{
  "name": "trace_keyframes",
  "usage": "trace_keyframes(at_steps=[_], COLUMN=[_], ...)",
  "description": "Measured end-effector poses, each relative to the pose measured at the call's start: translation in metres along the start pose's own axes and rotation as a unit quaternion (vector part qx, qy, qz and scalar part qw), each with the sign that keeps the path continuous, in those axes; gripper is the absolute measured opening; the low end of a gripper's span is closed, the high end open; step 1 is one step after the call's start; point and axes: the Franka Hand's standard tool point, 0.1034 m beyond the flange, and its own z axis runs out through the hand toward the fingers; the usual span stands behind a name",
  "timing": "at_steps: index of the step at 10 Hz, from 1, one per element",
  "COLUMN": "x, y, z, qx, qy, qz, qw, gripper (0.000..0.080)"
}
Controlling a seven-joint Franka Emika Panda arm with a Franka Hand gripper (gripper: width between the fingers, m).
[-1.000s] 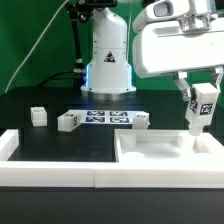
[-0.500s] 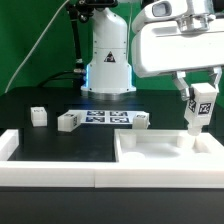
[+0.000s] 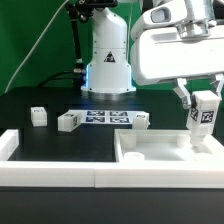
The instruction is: Assemble one leg
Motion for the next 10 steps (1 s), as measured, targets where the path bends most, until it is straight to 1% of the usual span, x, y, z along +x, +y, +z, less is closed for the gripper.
trace_keyframes(at_steps=[1, 3, 6, 10], x=[-0.005, -0.004, -0.007, -0.001], y=[-0.001, -0.006, -0.01, -0.008], z=[0.005, 0.006, 0.012, 0.016], qx=[0.001, 0.004, 0.006, -0.004], qy=[-0.002, -0.005, -0.006, 0.029], qz=[0.001, -0.002, -0.003, -0.001], qw=[1.0, 1.0, 1.0, 1.0], gripper=[0.0292, 0.0292, 0.0292, 0.0292])
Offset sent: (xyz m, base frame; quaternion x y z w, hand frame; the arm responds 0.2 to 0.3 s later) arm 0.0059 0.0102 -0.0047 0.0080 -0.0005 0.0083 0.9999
